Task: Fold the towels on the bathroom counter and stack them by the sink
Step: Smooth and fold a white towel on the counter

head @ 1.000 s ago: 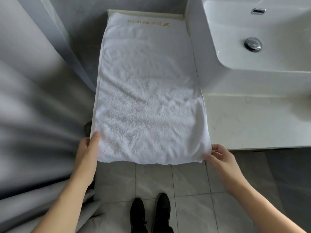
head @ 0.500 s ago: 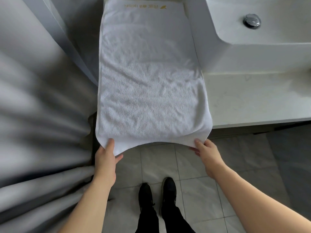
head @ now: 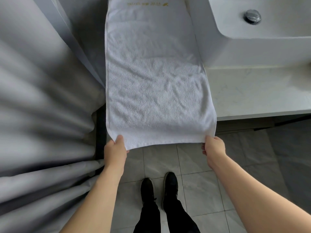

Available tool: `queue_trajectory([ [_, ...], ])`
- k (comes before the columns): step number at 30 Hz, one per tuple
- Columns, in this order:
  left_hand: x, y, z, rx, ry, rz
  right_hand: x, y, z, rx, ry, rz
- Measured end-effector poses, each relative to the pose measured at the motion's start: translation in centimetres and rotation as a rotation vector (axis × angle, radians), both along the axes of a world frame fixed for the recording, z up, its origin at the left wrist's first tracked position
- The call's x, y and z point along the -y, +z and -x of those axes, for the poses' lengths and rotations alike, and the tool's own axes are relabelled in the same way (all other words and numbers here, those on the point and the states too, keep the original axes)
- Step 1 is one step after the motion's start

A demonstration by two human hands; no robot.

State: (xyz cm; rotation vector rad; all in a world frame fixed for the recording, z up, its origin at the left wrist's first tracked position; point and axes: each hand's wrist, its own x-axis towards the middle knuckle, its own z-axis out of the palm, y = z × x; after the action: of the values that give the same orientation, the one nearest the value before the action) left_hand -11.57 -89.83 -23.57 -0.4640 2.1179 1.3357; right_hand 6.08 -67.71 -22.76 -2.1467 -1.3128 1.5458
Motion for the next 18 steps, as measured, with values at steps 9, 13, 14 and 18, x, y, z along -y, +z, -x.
queue_trajectory([
  [9, -6.3, 4.6, 1.0, -1.095, -0.605, 0.360, 1.2, 3.7, 6.8, 0.140, 0.872, -1.010],
  [13, -10.5, 3.6, 4.6, -0.972, -1.061, 0.589, -2.1, 2.8, 9.7, 0.251, 1.227, -0.914],
  [14, -10.7, 2.9, 5.4, -0.924, -1.099, 0.610, -3.0, 2.2, 9.6, 0.303, 1.260, -0.865],
  [18, -7.8, 0.5, 7.6, -0.848, -0.997, 0.727, -6.1, 0.4, 7.1, 0.478, 1.319, -0.905],
])
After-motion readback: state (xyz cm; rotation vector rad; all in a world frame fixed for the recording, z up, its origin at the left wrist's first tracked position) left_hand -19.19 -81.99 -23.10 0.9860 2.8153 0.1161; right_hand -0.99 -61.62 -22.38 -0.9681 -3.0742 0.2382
